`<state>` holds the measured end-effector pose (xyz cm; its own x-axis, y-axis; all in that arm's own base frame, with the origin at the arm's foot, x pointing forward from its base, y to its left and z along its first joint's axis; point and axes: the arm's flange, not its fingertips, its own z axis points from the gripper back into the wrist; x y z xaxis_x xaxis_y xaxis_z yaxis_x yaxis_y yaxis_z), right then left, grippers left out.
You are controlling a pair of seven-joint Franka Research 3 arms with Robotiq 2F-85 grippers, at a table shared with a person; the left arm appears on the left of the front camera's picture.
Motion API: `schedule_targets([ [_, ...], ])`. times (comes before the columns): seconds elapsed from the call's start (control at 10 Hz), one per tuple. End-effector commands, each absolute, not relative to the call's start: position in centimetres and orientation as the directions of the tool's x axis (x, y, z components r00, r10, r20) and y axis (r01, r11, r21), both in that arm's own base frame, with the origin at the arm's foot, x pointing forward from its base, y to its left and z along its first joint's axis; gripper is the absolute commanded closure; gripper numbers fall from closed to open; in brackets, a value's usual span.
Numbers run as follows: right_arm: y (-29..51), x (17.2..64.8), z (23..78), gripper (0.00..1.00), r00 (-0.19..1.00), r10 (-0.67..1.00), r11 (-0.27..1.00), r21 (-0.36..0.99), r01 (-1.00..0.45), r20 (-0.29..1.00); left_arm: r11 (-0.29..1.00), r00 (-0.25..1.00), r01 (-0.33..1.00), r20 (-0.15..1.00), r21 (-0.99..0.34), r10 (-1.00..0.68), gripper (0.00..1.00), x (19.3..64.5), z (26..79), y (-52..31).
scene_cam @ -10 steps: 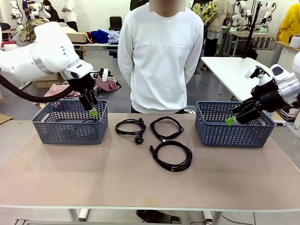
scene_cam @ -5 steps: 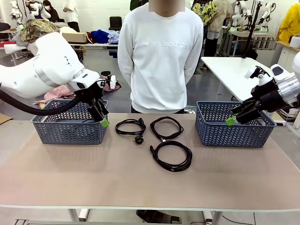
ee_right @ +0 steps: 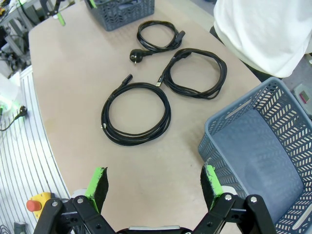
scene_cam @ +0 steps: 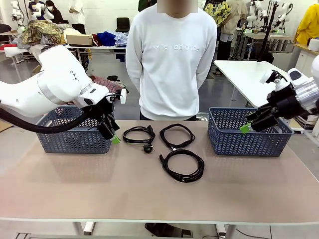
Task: Organize the cables according to human instructions.
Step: Pick up a bundle of cables and place it in the basket indicated by the human.
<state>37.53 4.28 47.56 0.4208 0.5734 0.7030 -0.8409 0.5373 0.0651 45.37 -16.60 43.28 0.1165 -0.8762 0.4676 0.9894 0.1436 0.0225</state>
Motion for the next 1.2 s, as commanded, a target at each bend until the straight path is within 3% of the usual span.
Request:
schedule_targets([
  [0.0,4.24,37.93,47.37,0.0,0.394,0.565,0.519,0.059,-0.853,0.725,0.146,0.118,0.989,0.47,0.025,-0.875,0.0,45.57,43.55,-16.46],
  [1.1,4.24,37.93,47.37,0.0,0.394,0.565,0.519,0.059,-0.853,0.725,0.146,0.118,0.989,0.47,0.025,-0.875,0.0,45.57,43.55,-16.46],
])
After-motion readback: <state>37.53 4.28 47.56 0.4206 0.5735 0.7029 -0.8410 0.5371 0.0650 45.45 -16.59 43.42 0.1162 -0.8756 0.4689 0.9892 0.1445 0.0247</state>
